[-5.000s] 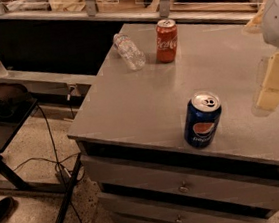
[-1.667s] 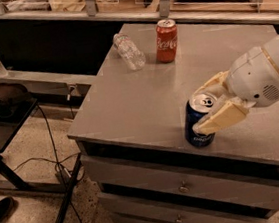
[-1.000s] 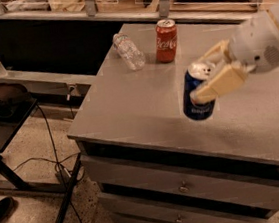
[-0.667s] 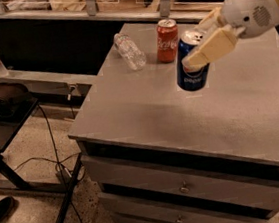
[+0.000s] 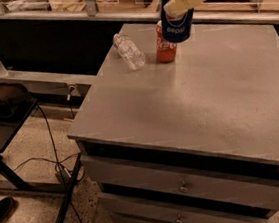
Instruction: Move pepsi can near coke can
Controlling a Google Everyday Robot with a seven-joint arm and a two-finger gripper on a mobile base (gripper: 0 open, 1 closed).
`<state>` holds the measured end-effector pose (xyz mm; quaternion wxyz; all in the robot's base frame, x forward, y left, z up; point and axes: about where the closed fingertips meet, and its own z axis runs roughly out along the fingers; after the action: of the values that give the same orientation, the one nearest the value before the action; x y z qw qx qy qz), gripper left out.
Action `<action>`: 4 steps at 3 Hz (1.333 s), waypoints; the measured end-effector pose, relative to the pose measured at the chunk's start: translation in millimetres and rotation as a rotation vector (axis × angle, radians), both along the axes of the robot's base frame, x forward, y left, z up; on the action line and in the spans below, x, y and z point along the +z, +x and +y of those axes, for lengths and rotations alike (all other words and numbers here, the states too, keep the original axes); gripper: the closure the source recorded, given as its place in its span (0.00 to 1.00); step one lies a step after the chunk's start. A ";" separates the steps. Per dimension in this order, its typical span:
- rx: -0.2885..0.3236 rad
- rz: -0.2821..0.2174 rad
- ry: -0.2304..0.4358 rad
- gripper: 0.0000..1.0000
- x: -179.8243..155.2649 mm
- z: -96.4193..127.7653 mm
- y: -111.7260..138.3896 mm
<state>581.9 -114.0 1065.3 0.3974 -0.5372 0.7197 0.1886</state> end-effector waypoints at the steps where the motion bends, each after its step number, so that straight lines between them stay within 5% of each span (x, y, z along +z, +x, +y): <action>1: 0.000 -0.005 0.001 1.00 1.7 -2.1 -2.3; 2: -0.073 0.014 -0.047 1.00 -5.8 -13.9 9.4; 4: -0.315 0.035 -0.118 1.00 -28.9 -89.3 50.5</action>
Offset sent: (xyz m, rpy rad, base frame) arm 0.0258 -0.0386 -0.0141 -0.1246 0.0426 -0.1987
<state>632.5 -203.3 1036.3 0.3773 -0.4365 0.8117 0.0907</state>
